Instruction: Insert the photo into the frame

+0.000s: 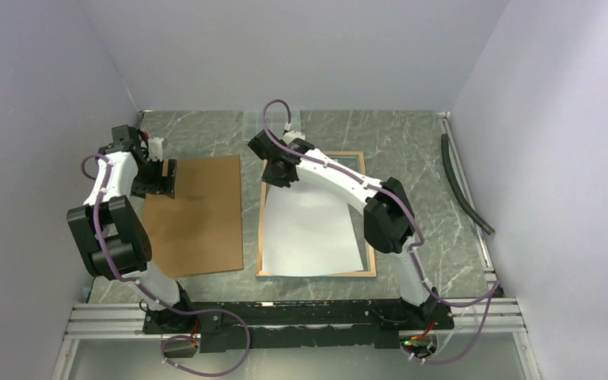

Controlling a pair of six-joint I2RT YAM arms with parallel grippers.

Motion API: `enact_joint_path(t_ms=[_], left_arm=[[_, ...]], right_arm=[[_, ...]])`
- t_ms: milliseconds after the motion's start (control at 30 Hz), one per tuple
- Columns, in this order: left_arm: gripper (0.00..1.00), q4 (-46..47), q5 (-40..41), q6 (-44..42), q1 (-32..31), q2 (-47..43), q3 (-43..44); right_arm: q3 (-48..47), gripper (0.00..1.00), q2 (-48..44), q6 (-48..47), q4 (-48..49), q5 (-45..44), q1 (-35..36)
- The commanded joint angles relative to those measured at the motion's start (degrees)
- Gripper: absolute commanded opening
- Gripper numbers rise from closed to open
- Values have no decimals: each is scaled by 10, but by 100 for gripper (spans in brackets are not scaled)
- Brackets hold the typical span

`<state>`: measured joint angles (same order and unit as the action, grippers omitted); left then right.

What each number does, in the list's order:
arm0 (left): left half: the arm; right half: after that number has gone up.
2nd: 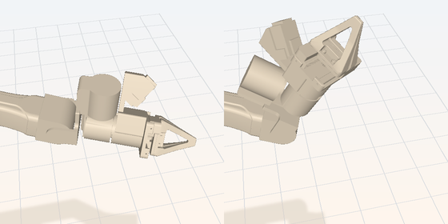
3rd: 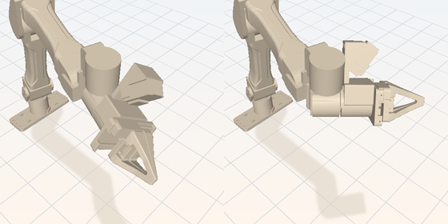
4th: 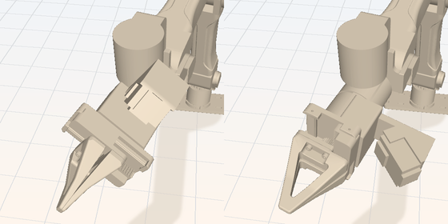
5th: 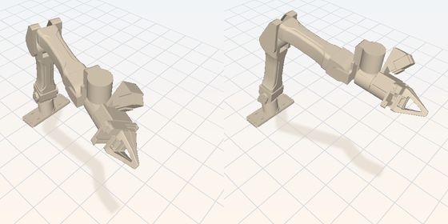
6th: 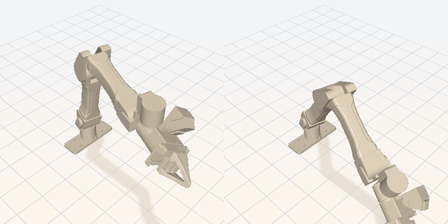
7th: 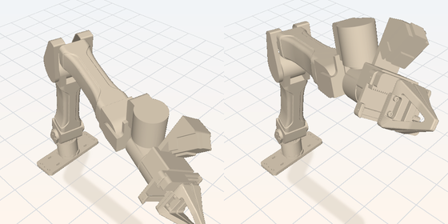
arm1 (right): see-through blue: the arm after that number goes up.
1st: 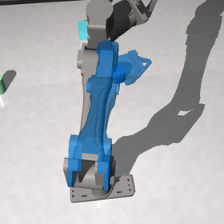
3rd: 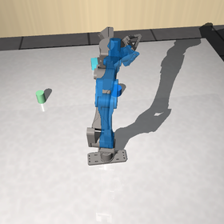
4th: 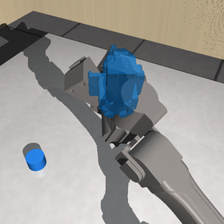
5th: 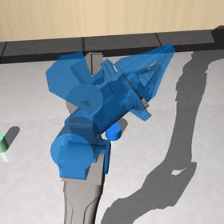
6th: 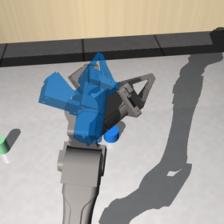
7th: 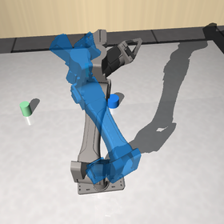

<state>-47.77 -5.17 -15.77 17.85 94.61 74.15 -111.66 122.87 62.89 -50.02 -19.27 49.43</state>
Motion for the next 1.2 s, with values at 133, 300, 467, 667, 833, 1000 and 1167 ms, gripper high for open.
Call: enact_joint_path(t_ms=[133, 300, 467, 667, 833, 1000, 1167], left_arm=[[89, 18, -14, -6, -2, -24, -17], [89, 23, -13, -9, -2, -23, -22], [88, 25, -17, -7, -2, -22, -24], [88, 29, -17, -8, -2, -22, -28], [88, 27, -18, -6, -2, -22, -24], [90, 31, -12, -8, -2, -23, -25], [91, 33, -12, -7, -2, -21, -26]], right_arm=[[-59, 0, 27, 52, 12, -40, -22], [-14, 0, 7, 63, 22, -53, -33], [10, 0, -2, 56, 27, -54, -36], [17, 0, -7, 50, 22, -58, -36], [7, 0, 4, 42, 24, -50, -34], [9, 0, 6, 12, 42, -30, -30], [32, 17, -8, -17, 69, -17, -26]])
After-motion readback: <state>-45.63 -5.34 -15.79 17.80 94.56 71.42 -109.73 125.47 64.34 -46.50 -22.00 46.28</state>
